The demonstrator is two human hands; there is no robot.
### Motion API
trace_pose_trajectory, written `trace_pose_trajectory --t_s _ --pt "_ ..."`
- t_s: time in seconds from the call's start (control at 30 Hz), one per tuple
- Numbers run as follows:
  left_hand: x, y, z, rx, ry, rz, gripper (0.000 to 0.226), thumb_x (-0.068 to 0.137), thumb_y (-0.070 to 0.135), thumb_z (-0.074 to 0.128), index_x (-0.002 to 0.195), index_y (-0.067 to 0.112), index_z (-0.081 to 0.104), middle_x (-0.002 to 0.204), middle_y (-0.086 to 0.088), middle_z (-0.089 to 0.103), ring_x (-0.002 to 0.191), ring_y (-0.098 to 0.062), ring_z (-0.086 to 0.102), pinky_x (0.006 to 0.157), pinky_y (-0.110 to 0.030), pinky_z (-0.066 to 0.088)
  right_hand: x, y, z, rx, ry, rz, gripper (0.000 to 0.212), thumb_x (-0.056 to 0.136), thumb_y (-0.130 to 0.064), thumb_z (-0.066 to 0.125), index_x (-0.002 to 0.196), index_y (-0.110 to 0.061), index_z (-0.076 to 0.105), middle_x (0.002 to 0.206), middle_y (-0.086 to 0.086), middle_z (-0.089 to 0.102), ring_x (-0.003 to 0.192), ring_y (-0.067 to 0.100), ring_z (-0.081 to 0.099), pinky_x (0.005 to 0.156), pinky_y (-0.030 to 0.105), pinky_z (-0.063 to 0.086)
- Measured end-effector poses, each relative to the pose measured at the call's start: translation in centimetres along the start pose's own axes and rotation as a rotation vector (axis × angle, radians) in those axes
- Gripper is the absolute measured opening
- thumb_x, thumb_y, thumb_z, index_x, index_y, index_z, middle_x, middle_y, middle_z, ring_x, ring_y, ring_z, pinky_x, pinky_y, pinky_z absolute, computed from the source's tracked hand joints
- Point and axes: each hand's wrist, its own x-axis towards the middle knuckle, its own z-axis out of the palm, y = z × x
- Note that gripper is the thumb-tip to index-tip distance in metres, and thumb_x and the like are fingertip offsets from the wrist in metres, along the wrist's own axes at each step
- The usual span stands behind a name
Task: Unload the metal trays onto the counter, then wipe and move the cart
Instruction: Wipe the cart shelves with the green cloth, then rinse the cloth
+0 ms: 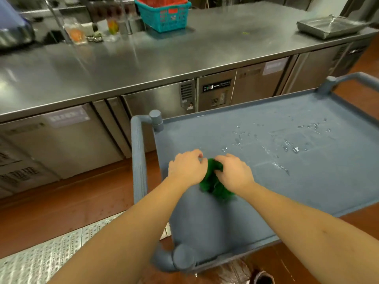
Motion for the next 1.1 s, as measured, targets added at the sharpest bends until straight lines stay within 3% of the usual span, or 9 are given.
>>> trace_pose_trajectory --t_s 0.1,0.17,0.27,0.33,0.53,0.77,0.9,1.1 --pt "1.9 1.4 1.5 -0.297 0.029 -0.090 0.030 0.096 0.040 0.044 0.118 0.025 0.059 0.120 0.002 0.062 0.110 -0.023 0.054 0.091 -0.031 0.043 2.1 3.6 -1.5 -0.020 0.050 -0.050 0.036 0.092 -0.029 0.052 0.128 -0.030 0.050 0.122 0.000 0.052 0.103 0.032 0.057 0.079 0.038 0.049" --pt "2.6 3.3 2.9 -0.444 0.085 -0.128 0.029 0.098 0.037 0.045 0.117 0.021 0.060 0.118 0.001 0.061 0.101 -0.017 0.053 0.083 -0.026 0.039 3.1 6.2 -1.9 -0.069 -0.005 -0.111 0.048 0.093 -0.039 0.052 0.138 -0.032 0.038 0.137 -0.001 0.042 0.116 0.031 0.050 0.085 0.040 0.048" --pt "3.0 6.0 5.7 -0.390 0.178 -0.128 0.032 0.099 0.043 0.040 0.109 0.025 0.065 0.113 0.002 0.066 0.100 -0.017 0.056 0.088 -0.031 0.042 3.5 9.0 -0.6 -0.160 -0.187 -0.197 0.065 0.093 -0.051 0.047 0.149 -0.036 0.018 0.157 0.001 0.014 0.142 0.032 0.017 0.104 0.057 0.031" --pt "3.3 7.3 7.3 -0.262 0.211 -0.120 0.036 0.098 0.045 0.036 0.099 0.028 0.068 0.103 0.004 0.068 0.100 -0.019 0.058 0.091 -0.039 0.044 3.6 10.1 0.2 -0.186 -0.201 -0.246 0.063 0.095 -0.049 0.042 0.150 -0.037 0.015 0.159 0.001 0.008 0.145 0.033 0.010 0.107 0.060 0.023" --pt "3.3 8.8 9.0 -0.319 0.279 -0.157 0.039 0.097 0.047 0.033 0.081 0.025 0.060 0.082 0.010 0.064 0.084 -0.015 0.058 0.084 -0.043 0.047 4.7 11.5 -0.6 -0.205 -0.122 -0.366 0.048 0.099 -0.033 0.039 0.146 -0.034 0.030 0.148 0.001 0.031 0.126 0.031 0.037 0.095 0.041 0.037" --pt "6.5 10.9 11.8 -0.391 0.290 -0.067 0.034 0.095 0.051 0.031 0.100 0.035 0.061 0.106 0.011 0.064 0.109 -0.018 0.055 0.094 -0.044 0.043 5.2 16.1 -2.6 -0.168 -0.095 -0.337 0.043 0.099 -0.027 0.040 0.141 -0.035 0.041 0.145 -0.006 0.036 0.114 0.027 0.044 0.091 0.035 0.043" --pt "6.9 13.7 14.3 -0.480 0.276 0.002 0.041 0.095 0.051 0.037 0.124 0.031 0.059 0.129 0.009 0.058 0.123 -0.014 0.048 0.105 -0.040 0.038 5.6 20.4 -4.1 -0.104 -0.104 -0.300 0.043 0.096 -0.027 0.046 0.138 -0.037 0.043 0.143 -0.011 0.038 0.118 0.024 0.044 0.090 0.037 0.046" --pt "8.0 21.1 17.0 -0.543 0.260 0.014 0.040 0.099 0.042 0.043 0.134 0.026 0.052 0.137 0.007 0.051 0.129 -0.012 0.042 0.111 -0.033 0.032 6.4 27.5 -6.8 -0.078 -0.100 -0.328 0.042 0.097 -0.029 0.045 0.138 -0.039 0.043 0.143 -0.013 0.039 0.118 0.023 0.045 0.093 0.036 0.045"
